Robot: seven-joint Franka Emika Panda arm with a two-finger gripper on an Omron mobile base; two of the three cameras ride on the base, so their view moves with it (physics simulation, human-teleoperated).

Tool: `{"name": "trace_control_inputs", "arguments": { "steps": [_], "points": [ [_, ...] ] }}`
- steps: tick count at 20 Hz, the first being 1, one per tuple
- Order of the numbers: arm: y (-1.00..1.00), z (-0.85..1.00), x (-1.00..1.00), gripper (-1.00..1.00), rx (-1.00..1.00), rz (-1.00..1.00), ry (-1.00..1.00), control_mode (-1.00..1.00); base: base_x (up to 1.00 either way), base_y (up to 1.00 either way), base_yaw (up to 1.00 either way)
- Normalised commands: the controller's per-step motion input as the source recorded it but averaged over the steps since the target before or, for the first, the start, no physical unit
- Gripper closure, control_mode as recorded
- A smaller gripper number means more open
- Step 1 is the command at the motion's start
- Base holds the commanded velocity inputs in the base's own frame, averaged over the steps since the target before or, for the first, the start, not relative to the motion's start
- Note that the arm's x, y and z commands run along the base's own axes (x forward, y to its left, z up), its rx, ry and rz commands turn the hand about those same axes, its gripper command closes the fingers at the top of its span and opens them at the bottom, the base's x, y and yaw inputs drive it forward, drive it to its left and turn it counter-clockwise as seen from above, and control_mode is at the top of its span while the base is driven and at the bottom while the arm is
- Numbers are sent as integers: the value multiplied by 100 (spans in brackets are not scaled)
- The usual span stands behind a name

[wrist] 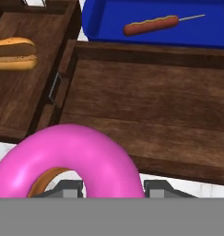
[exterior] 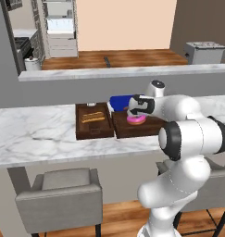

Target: Take the donuts from the fridge and place them on the empty tray on the dining counter.

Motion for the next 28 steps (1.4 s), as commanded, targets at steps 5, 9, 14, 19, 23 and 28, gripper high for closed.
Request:
{"name": "trace_control_inputs", "arguments": {
  "steps": [5,9,14,19,23,28],
  "points": [
    [-1,-15,13,100,0,0,0,-100,0,0,0],
    [0,-18,23,100,0,0,0,-100,0,0,0],
    [0,-19,31,100,0,0,0,-100,0,0,0],
    [0,-16,31,100,0,0,0,-100,0,0,0],
    [0,-11,27,100,0,0,0,-100,0,0,0],
    [0,-9,17,100,3,0,0,-100,0,0,0]
  ]
}}
